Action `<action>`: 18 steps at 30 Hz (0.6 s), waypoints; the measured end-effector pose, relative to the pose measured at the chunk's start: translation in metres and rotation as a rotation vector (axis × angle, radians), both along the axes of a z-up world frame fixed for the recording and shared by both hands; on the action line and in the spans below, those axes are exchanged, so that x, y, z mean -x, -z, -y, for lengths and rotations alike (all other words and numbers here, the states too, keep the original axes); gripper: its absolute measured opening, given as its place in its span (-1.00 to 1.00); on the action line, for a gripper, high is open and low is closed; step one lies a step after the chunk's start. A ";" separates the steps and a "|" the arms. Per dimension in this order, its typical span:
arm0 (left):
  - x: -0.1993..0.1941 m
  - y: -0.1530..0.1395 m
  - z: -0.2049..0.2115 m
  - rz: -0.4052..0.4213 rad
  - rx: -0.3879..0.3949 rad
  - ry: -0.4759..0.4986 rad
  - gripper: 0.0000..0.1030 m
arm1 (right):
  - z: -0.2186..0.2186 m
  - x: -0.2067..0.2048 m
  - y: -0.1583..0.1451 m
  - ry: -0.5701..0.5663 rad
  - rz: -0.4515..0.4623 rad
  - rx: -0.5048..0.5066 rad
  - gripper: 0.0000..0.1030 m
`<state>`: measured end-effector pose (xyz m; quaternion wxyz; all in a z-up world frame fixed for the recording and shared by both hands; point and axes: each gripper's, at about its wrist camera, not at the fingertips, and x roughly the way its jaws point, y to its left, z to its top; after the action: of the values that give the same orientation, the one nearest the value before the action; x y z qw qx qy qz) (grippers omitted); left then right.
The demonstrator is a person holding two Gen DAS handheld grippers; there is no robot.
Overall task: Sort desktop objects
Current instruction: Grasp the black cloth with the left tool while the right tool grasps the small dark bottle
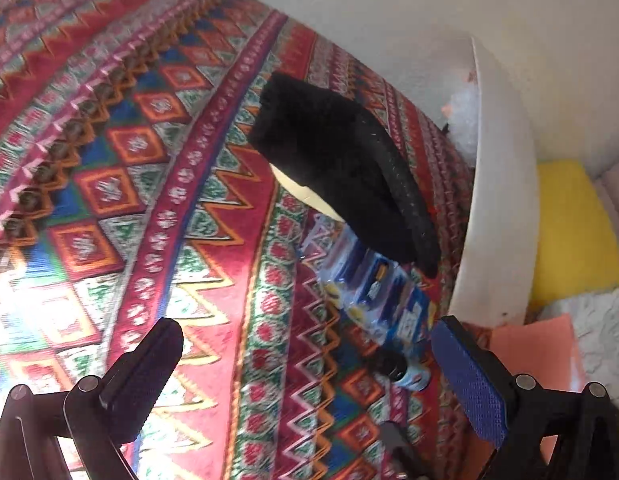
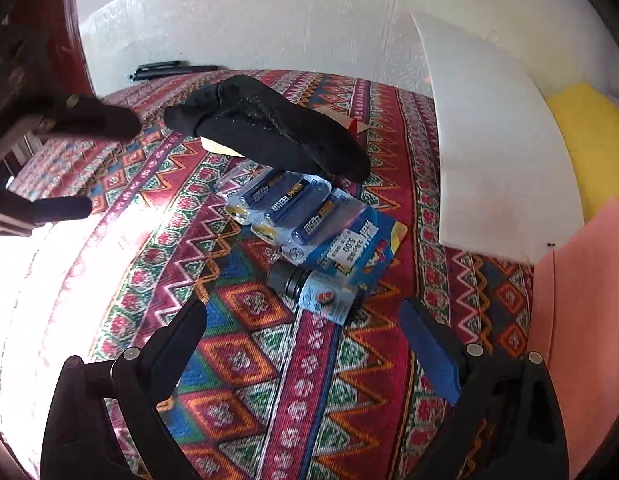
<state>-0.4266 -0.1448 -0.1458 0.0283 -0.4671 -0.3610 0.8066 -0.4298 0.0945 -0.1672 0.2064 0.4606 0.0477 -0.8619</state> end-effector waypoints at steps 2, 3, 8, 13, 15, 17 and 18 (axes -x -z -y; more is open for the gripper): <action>0.026 0.010 -0.008 0.020 -0.063 0.017 0.98 | 0.009 0.008 0.012 -0.030 -0.001 -0.037 0.88; 0.040 0.015 -0.013 0.031 -0.091 0.024 0.98 | 0.014 0.013 0.018 -0.045 -0.001 -0.056 0.86; 0.099 0.045 -0.024 0.102 -0.141 -0.011 0.98 | 0.035 0.032 0.044 -0.119 0.001 -0.141 -0.35; 0.117 0.037 -0.028 0.026 -0.144 -0.058 0.22 | 0.017 0.020 0.028 -0.137 0.037 -0.113 -0.50; 0.111 0.035 -0.025 0.004 -0.203 -0.049 -0.21 | 0.009 0.017 0.026 -0.128 0.049 -0.084 -0.50; 0.095 0.023 -0.023 -0.036 -0.196 -0.037 -0.36 | 0.001 0.017 0.024 -0.107 0.068 -0.042 -0.50; 0.088 0.017 -0.023 -0.055 -0.192 -0.032 -0.39 | -0.004 0.016 0.021 -0.098 0.078 -0.008 -0.50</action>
<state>-0.5141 -0.1221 -0.1632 0.0702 -0.4340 -0.4433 0.7812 -0.4457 0.0989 -0.1883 0.2482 0.4917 0.0657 -0.8321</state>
